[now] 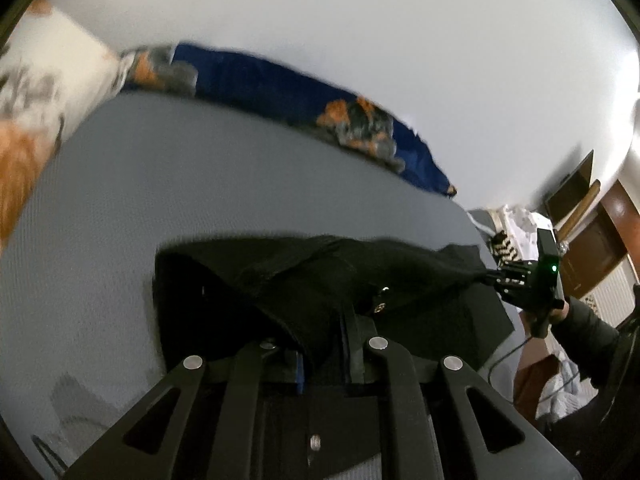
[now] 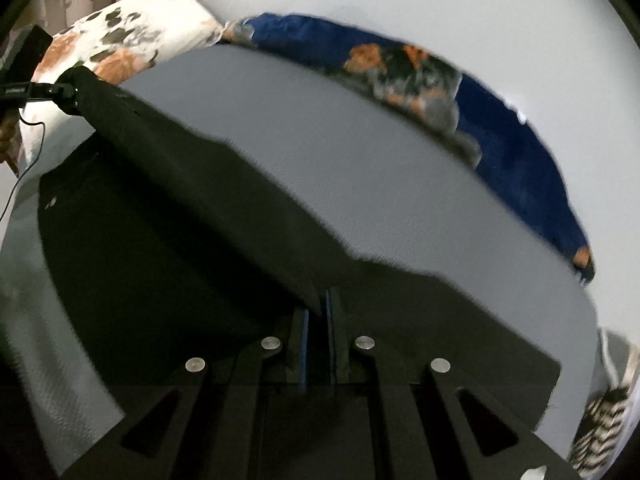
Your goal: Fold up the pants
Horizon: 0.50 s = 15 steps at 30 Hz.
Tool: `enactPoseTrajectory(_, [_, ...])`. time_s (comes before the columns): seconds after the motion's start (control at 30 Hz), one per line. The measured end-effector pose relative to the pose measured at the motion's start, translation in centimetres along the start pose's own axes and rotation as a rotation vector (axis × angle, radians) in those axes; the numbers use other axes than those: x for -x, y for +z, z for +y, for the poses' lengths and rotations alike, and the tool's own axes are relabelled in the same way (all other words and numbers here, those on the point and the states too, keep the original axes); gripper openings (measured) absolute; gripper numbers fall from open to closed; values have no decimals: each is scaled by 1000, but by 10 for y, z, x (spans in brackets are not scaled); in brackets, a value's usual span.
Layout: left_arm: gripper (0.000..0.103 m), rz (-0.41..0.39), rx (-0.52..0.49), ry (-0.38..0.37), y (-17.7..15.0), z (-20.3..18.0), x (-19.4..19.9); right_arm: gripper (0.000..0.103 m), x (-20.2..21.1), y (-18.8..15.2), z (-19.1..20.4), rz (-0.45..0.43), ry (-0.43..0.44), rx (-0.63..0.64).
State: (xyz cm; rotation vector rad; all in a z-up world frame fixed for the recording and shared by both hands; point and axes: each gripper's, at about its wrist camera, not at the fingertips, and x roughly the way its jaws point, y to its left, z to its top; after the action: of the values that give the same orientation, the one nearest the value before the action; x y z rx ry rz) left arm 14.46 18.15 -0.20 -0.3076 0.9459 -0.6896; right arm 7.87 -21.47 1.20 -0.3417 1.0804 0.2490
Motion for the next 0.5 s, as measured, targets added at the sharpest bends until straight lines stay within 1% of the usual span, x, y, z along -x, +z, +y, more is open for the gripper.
enactPoseTrajectory(0.07, [13, 25, -4, 14, -18, 3, -3, 5, -6, -14, 7, 22, 26, -37])
enactPoseTrajectory(0.23, [14, 100, 17, 36, -45, 16, -15, 5, -13, -30, 17, 45, 52, -73])
enactPoseTrajectory(0.4, [15, 153, -2, 63, -58, 17, -23, 5, -16, -42, 26, 76, 76, -73])
enactPoseTrajectory(0.5, [18, 193, 5, 89, -62, 19, -28, 5, -24, -47, 32, 99, 66, -65])
